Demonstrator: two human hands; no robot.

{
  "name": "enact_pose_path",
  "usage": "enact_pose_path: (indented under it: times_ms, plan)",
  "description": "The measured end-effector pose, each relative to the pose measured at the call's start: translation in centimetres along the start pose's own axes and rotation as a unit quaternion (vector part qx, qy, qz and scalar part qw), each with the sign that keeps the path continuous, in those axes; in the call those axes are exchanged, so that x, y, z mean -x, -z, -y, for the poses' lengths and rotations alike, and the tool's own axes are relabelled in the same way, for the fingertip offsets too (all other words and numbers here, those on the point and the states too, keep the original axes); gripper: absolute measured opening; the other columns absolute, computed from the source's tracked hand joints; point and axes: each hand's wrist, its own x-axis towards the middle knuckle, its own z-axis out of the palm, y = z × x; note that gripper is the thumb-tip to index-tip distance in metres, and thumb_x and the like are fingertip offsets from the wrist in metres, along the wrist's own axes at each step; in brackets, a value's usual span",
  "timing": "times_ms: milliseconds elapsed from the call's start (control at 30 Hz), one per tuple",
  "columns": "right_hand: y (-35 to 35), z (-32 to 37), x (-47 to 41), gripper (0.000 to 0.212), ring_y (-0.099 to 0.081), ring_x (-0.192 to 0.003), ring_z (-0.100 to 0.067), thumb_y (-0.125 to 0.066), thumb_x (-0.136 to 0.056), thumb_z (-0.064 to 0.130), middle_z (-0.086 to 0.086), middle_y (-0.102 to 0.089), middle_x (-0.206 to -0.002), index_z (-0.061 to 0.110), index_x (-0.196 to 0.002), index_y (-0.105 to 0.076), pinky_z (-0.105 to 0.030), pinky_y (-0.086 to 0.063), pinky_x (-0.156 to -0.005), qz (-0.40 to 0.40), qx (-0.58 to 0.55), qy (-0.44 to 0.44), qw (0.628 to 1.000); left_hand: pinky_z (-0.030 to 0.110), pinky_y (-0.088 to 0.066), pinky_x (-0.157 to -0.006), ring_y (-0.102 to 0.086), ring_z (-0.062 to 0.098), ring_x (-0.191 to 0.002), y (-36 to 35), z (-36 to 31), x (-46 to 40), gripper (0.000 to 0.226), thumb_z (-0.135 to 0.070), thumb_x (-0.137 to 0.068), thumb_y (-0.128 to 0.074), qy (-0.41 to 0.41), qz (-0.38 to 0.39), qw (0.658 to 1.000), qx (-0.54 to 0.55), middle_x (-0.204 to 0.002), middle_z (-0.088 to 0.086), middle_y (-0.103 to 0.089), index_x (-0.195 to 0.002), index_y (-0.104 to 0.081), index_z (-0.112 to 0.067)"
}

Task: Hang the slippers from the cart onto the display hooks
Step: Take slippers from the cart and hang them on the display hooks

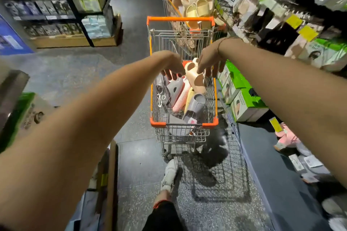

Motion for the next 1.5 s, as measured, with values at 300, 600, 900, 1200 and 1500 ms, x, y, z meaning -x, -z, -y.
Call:
enact_pose_path:
  times_ms: [300,600,900,1200,1500]
  plan:
    - [-0.9,1.4,-18.0,0.026,-0.070,-0.076,-0.023,-0.059,-0.094,0.030,-0.007,-0.071,-0.093,0.009,-0.108,-0.065,-0.031,-0.057,-0.063,0.046,-0.013,0.001,0.999,0.031,-0.057,-0.058,-0.069,0.020,-0.073,-0.7,8.2,-17.9,0.024,-0.025,-0.099,-0.058,0.032,0.030,0.999,0.019,-0.087,0.006,-0.070,-0.103,-0.062,-0.001]
    - [-4.6,0.3,-29.5,0.024,-0.062,-0.075,-0.031,-0.052,-0.095,0.020,-0.018,-0.065,-0.095,0.003,-0.101,-0.067,-0.029,-0.053,-0.067,0.051,-0.013,-0.001,0.999,0.036,-0.057,-0.083,-0.067,0.028,-0.092,-5.5,14.3,-29.2,0.025,-0.020,-0.095,-0.056,0.005,0.070,0.997,0.028,-0.106,0.014,-0.069,-0.109,-0.067,-0.003]
    - [-11.3,-1.2,-35.7,0.042,-0.058,-0.110,-0.034,-0.049,-0.097,0.035,-0.019,-0.062,-0.126,0.005,-0.124,-0.060,-0.036,-0.049,-0.091,0.044,-0.011,-0.031,0.999,0.036,-0.050,-0.093,-0.060,0.029,-0.106,-12.2,17.9,-33.5,0.033,-0.028,-0.096,-0.060,-0.013,0.102,0.994,0.036,-0.119,0.012,-0.065,-0.123,-0.064,-0.009]
    - [-16.4,-0.9,-36.6,0.024,-0.049,-0.088,-0.028,-0.048,-0.098,0.028,-0.010,-0.047,-0.082,0.009,-0.082,-0.050,-0.031,-0.034,-0.074,0.017,-0.055,-0.045,0.997,0.037,-0.052,-0.096,-0.061,0.029,-0.104,-16.4,20.6,-34.6,0.038,-0.028,-0.098,-0.055,0.007,0.090,0.995,0.046,-0.121,0.014,-0.064,-0.127,-0.059,-0.005]
    - [-21.2,-4.4,-37.9,0.041,-0.056,-0.115,-0.039,-0.052,-0.093,0.014,-0.023,-0.054,-0.130,-0.003,-0.130,-0.051,-0.041,-0.051,-0.090,-0.010,-0.088,-0.149,0.985,0.030,-0.047,-0.076,-0.057,0.025,-0.096,-20.1,18.1,-36.8,0.035,-0.023,-0.095,-0.056,-0.034,0.132,0.989,0.060,-0.121,0.014,-0.063,-0.126,-0.061,-0.007]
